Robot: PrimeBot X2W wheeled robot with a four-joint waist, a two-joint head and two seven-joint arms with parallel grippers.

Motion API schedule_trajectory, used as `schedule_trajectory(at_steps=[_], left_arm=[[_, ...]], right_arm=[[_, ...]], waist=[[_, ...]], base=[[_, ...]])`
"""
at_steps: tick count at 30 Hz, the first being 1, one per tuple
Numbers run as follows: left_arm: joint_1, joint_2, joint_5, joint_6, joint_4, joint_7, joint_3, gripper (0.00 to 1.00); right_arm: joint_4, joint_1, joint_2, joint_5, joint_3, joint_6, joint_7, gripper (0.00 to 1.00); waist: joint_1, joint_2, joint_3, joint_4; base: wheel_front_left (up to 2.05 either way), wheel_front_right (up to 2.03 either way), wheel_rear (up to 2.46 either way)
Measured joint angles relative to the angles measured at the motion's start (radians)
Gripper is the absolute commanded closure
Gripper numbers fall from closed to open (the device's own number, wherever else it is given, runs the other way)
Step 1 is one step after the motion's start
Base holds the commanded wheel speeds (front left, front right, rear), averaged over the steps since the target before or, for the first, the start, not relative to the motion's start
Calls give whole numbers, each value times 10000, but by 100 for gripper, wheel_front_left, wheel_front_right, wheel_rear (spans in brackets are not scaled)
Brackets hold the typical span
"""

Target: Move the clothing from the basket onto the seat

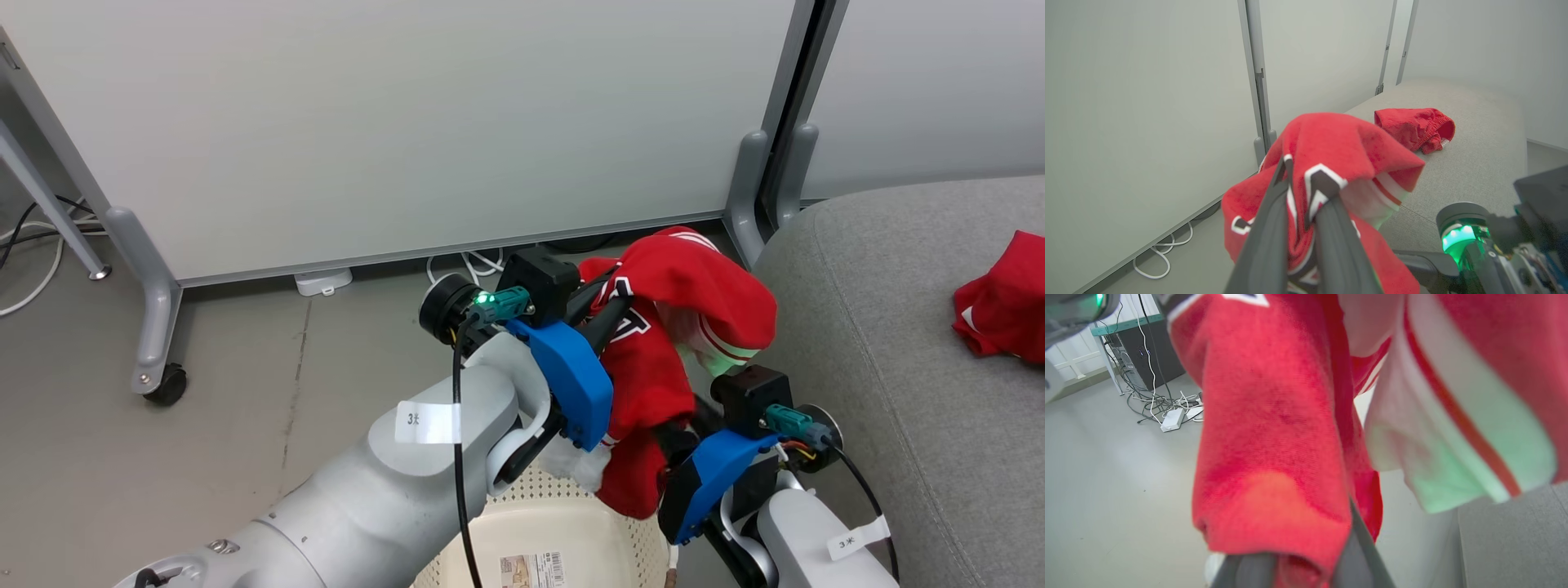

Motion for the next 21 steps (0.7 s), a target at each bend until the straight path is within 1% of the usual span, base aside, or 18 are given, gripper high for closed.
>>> schedule_trajectory(at_steps=[7,18,19,20,21], left_arm=[[22,0,-44,-8,56,-12,-13,100],[31,0,-119,6,150,-15,-23,100],[31,-2,-119,8,153,-17,-25,96],[31,-2,-121,17,157,-17,-25,83],[31,-2,-148,23,163,-19,-27,26]], right_arm=[[431,-220,0,232,157,0,-368,100],[681,-369,0,311,190,0,-543,100],[702,-379,0,313,194,0,-545,100],[711,-391,0,318,194,0,-550,100],[713,-398,0,328,194,0,-554,100]], waist=[[0,0,-64,-97],[0,0,-68,-184],[0,0,-65,-184],[0,0,-63,-183],[0,0,-64,-183]], base=[[0,0,0],[0,0,0],[0,0,0],[0,0,0],[0,0,0]])
